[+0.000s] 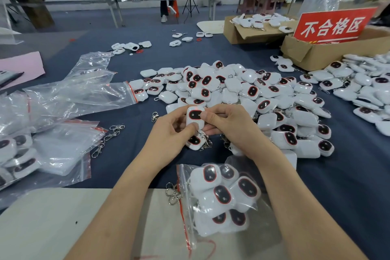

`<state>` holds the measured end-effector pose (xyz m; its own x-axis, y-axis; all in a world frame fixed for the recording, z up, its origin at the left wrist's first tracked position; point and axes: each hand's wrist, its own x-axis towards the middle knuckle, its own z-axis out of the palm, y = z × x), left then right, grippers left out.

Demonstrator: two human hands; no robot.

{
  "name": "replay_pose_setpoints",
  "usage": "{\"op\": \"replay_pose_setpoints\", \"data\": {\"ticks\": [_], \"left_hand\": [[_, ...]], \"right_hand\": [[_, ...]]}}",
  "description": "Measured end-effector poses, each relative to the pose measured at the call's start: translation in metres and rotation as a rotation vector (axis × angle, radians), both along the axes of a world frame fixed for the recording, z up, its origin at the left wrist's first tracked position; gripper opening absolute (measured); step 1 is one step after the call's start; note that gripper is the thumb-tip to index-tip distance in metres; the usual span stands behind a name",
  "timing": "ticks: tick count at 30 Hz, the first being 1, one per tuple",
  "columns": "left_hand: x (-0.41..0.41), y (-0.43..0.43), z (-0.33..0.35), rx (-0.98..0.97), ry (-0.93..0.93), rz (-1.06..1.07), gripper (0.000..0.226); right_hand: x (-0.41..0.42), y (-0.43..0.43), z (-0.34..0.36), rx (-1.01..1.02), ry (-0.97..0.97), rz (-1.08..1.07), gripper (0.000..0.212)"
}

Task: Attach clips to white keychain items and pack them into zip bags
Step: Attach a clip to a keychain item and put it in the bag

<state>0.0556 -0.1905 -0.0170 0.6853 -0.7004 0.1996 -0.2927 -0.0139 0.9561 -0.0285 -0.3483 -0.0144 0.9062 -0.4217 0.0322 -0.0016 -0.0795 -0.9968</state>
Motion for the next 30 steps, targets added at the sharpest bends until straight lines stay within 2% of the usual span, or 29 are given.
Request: {"op": "replay_pose_setpoints", "data": {"ticks": [5,9,11,14,19,21,25,30], "left_hand": [[-0.001,-0.001,-0.003,0.000,-0.026,0.028,0.035],[-0.004,-0.005,-0.005,0.017,-0.088,0.080,0.031],[-0.007,-0.006,-0.007,0.018,-0.132,0.081,0.035],[-0.008,-0.008,-0.009,0.019,-0.146,0.086,0.041],[-0.004,-0.007,-0.011,0.011,-0.103,0.109,0.045],[-0.002,-0.005,-0.011,0.022,-0.115,0.120,0.047],[-0.006,-0.005,-0.008,0.016,-0.134,0.126,0.044],[-0.010,-0.004,0.001,-0.052,-0.154,0.207,0.043]], "right_hand": [[0.001,0.002,0.000,-0.005,0.011,-0.032,0.009],[0.002,0.006,0.000,-0.048,-0.018,-0.144,0.022],[0.001,0.009,0.000,-0.054,-0.027,-0.169,0.017],[-0.001,0.010,0.004,-0.024,-0.038,-0.086,0.023],[-0.007,0.007,0.009,0.200,-0.073,0.143,0.041],[-0.008,0.007,0.008,0.203,-0.078,0.194,0.047],[-0.008,0.010,0.013,0.213,-0.114,0.197,0.044],[-0.007,0.020,0.014,0.190,-0.202,0.103,0.040]]}}
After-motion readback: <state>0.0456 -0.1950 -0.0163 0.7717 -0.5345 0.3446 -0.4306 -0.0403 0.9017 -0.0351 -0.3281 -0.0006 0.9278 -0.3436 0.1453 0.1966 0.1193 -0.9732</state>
